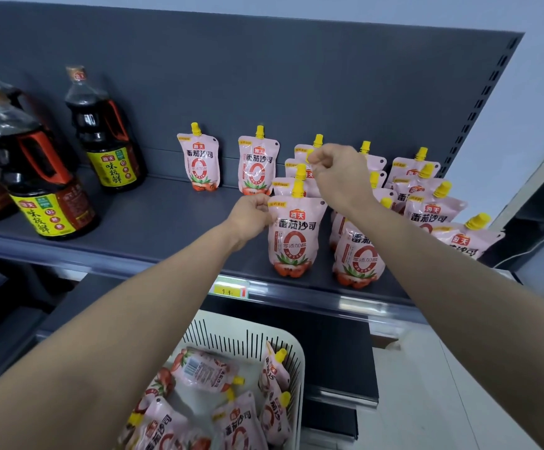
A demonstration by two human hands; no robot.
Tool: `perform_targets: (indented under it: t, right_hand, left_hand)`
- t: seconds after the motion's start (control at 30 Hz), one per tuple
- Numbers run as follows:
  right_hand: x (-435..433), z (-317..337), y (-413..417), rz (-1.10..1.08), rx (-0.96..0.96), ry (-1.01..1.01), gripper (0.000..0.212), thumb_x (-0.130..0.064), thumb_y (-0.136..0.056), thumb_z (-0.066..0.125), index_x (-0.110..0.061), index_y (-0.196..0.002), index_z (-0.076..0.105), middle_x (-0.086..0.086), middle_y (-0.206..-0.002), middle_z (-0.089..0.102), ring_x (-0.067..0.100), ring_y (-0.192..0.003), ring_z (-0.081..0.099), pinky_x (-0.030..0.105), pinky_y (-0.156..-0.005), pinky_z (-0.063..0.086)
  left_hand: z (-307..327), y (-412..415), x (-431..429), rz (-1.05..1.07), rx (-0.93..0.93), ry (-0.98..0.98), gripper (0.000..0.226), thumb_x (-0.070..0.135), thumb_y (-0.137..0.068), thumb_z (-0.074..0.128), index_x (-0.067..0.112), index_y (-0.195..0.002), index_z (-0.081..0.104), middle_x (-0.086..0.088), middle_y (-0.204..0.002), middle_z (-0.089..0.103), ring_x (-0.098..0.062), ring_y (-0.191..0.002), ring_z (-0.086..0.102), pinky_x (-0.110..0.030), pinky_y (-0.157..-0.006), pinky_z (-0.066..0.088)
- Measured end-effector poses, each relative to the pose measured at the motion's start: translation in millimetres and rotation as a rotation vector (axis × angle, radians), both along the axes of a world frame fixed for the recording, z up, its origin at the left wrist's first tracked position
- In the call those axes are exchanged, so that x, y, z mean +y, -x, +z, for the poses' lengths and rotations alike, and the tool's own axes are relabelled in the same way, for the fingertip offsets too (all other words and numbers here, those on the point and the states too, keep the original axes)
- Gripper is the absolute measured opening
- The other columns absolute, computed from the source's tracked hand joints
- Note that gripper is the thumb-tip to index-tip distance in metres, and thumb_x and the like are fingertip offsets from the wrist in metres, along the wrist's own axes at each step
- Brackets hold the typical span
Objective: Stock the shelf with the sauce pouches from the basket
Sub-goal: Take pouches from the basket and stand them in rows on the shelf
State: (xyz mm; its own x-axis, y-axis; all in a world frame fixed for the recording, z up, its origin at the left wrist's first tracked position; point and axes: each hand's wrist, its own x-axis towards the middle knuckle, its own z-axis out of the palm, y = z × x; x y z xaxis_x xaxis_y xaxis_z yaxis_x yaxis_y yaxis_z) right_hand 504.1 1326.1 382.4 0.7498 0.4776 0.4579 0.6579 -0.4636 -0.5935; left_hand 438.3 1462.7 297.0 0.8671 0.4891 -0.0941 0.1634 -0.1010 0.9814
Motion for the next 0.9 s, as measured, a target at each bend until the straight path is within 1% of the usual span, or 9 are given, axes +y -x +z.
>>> perform_targets:
  t: [0.13,0.23,0.3,0.37,0.5,0.63,0.73,0.83,0.9]
  right_hand:
    - [-4.4,0.9,5.4,-0.026,0.006,0.013,0.029,-0.001,-0.092,0.044,-0.003,-0.11,0.067,0.011,-0.113,0.068,0.022,-0.105,0.062,0.034,-0.092,0.052]
    - [-7.4,-0.8,9.3,-0.035,0.019,0.006,0.029,-0.001,-0.092,0.045,-0.004,-0.111,0.067,0.011,-0.114,0.068,0.021,-0.105,0.063,0.032,-0.092,0.052]
    - [-8.5,-2.0,11.8,-0.035,0.033,-0.005,0.028,-0.001,-0.092,0.046,-0.003,-0.111,0.067,0.011,-0.114,0.068,0.021,-0.105,0.063,0.031,-0.092,0.052]
    - [-9.4,-2.9,13.7,-0.028,0.04,-0.007,0.028,-0.001,-0.092,0.046,-0.003,-0.11,0.067,0.011,-0.113,0.068,0.022,-0.105,0.063,0.033,-0.093,0.052]
    - [-11.7,-3.7,16.3,-0.04,0.037,-0.004,0.028,-0.001,-0.092,0.046,-0.003,-0.11,0.067,0.011,-0.113,0.068,0.022,-0.106,0.062,0.034,-0.094,0.051]
    - [-15.0,-2.7,17.1,-0.049,0.045,0.007,0.028,0.0,-0.091,0.046,-0.004,-0.109,0.067,0.009,-0.114,0.068,0.021,-0.107,0.061,0.03,-0.093,0.05]
    - [-16.8,-1.5,15.7,-0.058,0.063,0.011,0.029,0.0,-0.091,0.046,-0.005,-0.109,0.067,0.009,-0.115,0.067,0.02,-0.107,0.061,0.027,-0.092,0.048]
    - [-17.4,-2.3,14.3,-0.076,0.061,0.016,0.029,0.0,-0.09,0.046,-0.005,-0.109,0.067,0.008,-0.114,0.068,0.019,-0.106,0.061,0.023,-0.087,0.046]
    - [-17.6,-3.4,13.3,-0.082,0.059,0.014,0.028,0.0,-0.091,0.047,-0.005,-0.109,0.068,0.008,-0.114,0.068,0.019,-0.105,0.062,0.023,-0.088,0.047]
  left_hand:
    - [0.1,-1.6,3.3,-0.003,0.019,-0.011,0.028,-0.012,-0.081,0.055,0.003,-0.104,0.06,-0.018,-0.102,0.064,-0.029,-0.095,0.061,-0.046,-0.093,0.05]
    - [0.4,-2.0,4.2,-0.004,0.021,-0.011,0.03,-0.012,-0.081,0.056,0.002,-0.108,0.059,-0.017,-0.103,0.064,-0.028,-0.097,0.061,-0.041,-0.091,0.051]
    - [0.6,-1.8,3.8,0.008,0.012,-0.003,0.026,-0.01,-0.083,0.055,0.0,-0.106,0.059,-0.017,-0.103,0.064,-0.029,-0.097,0.062,-0.041,-0.089,0.052]
    - [1.1,-0.4,1.4,-0.009,0.007,0.007,0.02,-0.007,-0.084,0.056,0.001,-0.102,0.061,-0.019,-0.107,0.065,-0.028,-0.097,0.062,-0.042,-0.087,0.053]
    - [-0.4,0.6,-5.8,-0.123,0.078,-0.157,0.028,-0.009,-0.078,0.063,0.001,-0.105,0.065,-0.014,-0.11,0.067,-0.021,-0.095,0.061,-0.035,-0.083,0.051]
    - [-0.5,-4.4,-6.0,-0.082,0.068,-0.308,0.025,-0.005,-0.078,0.066,0.002,-0.101,0.069,-0.011,-0.106,0.069,-0.019,-0.093,0.062,-0.027,-0.076,0.047]
    - [-3.3,-7.8,-3.4,-0.054,0.035,-0.346,0.021,-0.005,-0.08,0.063,0.001,-0.099,0.07,-0.011,-0.104,0.069,-0.017,-0.09,0.061,-0.025,-0.073,0.047]
    - [-5.5,-8.1,0.2,-0.127,0.006,-0.329,0.023,-0.009,-0.083,0.055,-0.001,-0.1,0.068,-0.014,-0.107,0.068,-0.023,-0.1,0.063,-0.029,-0.077,0.051]
    - [-6.3,-8.1,2.3,-0.202,-0.034,-0.289,0.028,-0.013,-0.084,0.05,-0.001,-0.103,0.067,-0.01,-0.103,0.068,-0.021,-0.096,0.063,-0.022,-0.069,0.054]
